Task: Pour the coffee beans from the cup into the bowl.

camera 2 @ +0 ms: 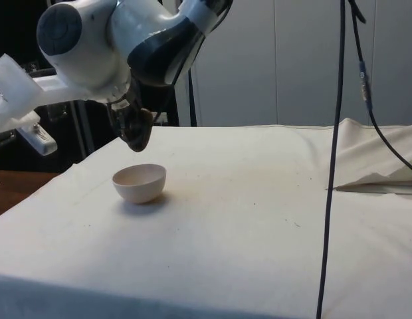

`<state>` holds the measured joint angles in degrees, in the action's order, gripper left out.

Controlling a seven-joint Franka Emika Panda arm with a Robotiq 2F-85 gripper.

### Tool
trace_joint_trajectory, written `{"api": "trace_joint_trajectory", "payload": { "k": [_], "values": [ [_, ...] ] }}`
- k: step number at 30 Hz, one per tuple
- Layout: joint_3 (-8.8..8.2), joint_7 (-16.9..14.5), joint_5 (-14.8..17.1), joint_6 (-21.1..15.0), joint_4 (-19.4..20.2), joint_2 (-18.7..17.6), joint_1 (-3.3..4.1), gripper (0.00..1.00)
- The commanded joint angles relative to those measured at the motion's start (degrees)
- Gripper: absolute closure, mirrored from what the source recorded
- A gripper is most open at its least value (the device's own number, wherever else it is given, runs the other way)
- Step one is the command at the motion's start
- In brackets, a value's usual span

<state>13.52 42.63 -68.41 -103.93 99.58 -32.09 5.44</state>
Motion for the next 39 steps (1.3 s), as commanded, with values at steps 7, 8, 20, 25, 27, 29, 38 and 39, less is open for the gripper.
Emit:
{"api": "trace_joint_trajectory", "payload": {
  "k": [7, 8, 20, 25, 27, 29, 38, 39],
  "values": [
    [1.15, 0.06, -2.92, 2.29, 0.46, -0.11, 0.40, 0.99],
    [1.20, 0.00, -2.52, 1.95, 0.29, -0.11, 0.06, 0.99],
    [4.13, 2.52, -7.73, 7.28, 0.40, -2.01, 0.69, 0.99],
    [5.79, 4.07, -10.31, 10.03, 0.40, -3.09, 0.74, 0.99],
    [6.30, 4.47, -11.12, 10.89, 0.40, -3.44, 0.69, 0.99],
    [6.53, 4.76, -11.52, 11.34, 0.40, -3.61, 0.74, 0.99],
    [8.77, 6.47, -15.70, 15.81, 0.40, -5.16, 0.86, 0.99],
    [8.88, 6.59, -16.10, 16.16, 0.46, -5.27, 0.92, 0.99]
  ]
}}
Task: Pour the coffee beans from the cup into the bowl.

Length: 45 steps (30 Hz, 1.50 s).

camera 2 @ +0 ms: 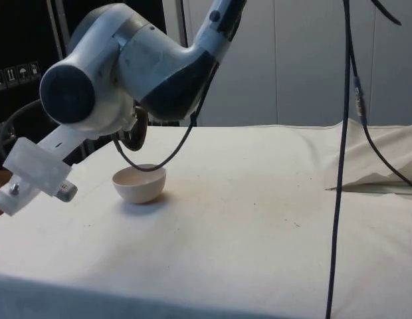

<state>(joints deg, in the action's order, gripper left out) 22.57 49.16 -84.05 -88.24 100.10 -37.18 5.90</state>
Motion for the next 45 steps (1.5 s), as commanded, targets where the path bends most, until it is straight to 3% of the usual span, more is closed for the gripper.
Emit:
{"api": "trace_joint_trajectory", "payload": {
  "k": [1, 5, 6, 7, 14, 19, 20, 21, 26, 28, 29, 31, 36, 37, 38, 45],
  "values": [
    [0.00, 0.17, -0.86, 0.86, -0.06, -0.34, 0.46, 0.99],
    [0.52, 0.52, -2.58, 2.29, 0.00, -0.92, 0.57, 0.99],
    [0.74, 0.46, -2.12, 1.95, 0.00, -0.74, 0.17, 0.99],
    [0.69, 0.57, -2.98, 2.64, 0.00, -1.03, 0.57, 0.99],
    [1.38, 0.80, -6.07, 4.64, 0.52, -1.72, 0.40, 0.99],
    [1.72, 1.15, -8.25, 6.30, 1.66, -1.89, 0.86, 0.99],
    [1.78, 0.97, -7.73, 5.79, 1.38, -1.83, 0.46, 0.99],
    [1.83, 1.20, -8.59, 6.65, 1.78, -2.01, 0.86, 0.99],
    [2.58, 1.72, -10.66, 9.11, 2.58, -2.58, 1.15, 0.99],
    [3.09, 1.72, -10.94, 9.51, 2.58, -2.69, 0.74, 0.99],
    [2.98, 1.83, -11.29, 9.97, 2.69, -2.81, 1.15, 0.99],
    [3.21, 1.89, -11.97, 10.94, 2.75, -3.09, 1.26, 0.99],
    [3.90, 1.72, -14.44, 13.29, 2.75, -4.07, 1.32, 0.99],
    [4.13, 1.89, -14.04, 13.01, 2.81, -3.90, 0.97, 0.99],
    [3.95, 1.60, -14.90, 13.69, 2.75, -4.24, 1.38, 0.99],
    [4.81, 0.69, -18.22, 16.67, 2.69, -5.73, 1.60, 0.99]
  ]
}}
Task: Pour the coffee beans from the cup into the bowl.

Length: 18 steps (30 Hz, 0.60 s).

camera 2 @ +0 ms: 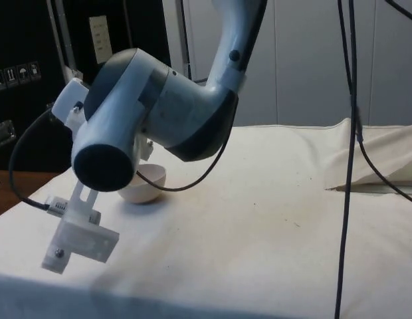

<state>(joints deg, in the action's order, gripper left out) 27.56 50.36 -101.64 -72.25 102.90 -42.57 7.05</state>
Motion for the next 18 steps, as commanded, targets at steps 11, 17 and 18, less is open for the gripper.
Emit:
{"api": "trace_joint_trajectory", "payload": {
  "k": [11, 17, 18],
  "values": [
    [0.63, -1.03, -2.86, 2.64, -0.17, -1.38, 0.11, 0.99],
    [0.63, -0.69, -2.98, 2.64, -0.06, -1.38, 0.00, 0.99],
    [0.63, -0.80, -2.98, 2.58, -0.11, -1.43, 0.06, 0.99]
  ]
}}
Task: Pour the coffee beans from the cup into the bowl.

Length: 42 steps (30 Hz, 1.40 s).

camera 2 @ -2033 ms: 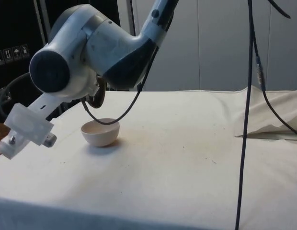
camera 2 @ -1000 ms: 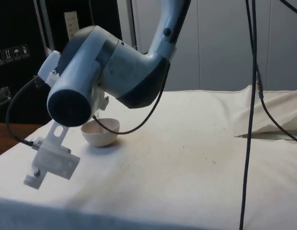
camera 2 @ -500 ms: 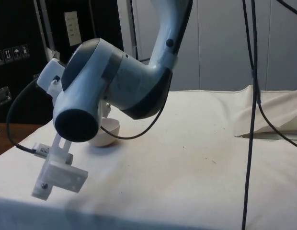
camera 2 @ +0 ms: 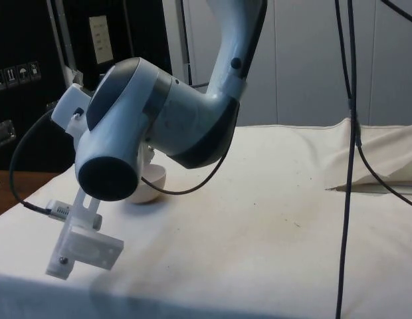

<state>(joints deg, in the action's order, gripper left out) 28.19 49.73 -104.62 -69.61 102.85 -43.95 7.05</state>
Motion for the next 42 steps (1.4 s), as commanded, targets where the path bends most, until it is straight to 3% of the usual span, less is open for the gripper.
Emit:
{"api": "trace_joint_trajectory", "payload": {
  "k": [1, 8, 10, 30, 33, 34, 35, 42],
  "values": [
    [0.00, -0.17, 0.00, -0.06, -0.06, -0.06, 0.06, 0.99],
    [0.06, 0.06, -0.06, 0.06, 0.00, 0.00, 0.06, 0.99],
    [0.00, -0.29, -0.34, 0.69, -0.06, -0.23, 0.40, 0.99],
    [0.29, 0.29, -0.46, 0.97, 0.06, -0.23, 0.06, 0.99],
    [0.57, 1.26, 0.00, 0.23, 0.23, 0.06, -0.69, 0.99],
    [0.29, 1.32, -0.34, 0.92, 0.06, -0.23, -0.29, 0.99],
    [0.69, 1.55, 0.11, 0.11, 0.23, 0.17, -0.86, 0.99],
    [0.97, 3.21, 1.55, -1.20, 0.57, 1.20, -2.12, 0.99]
  ]
}}
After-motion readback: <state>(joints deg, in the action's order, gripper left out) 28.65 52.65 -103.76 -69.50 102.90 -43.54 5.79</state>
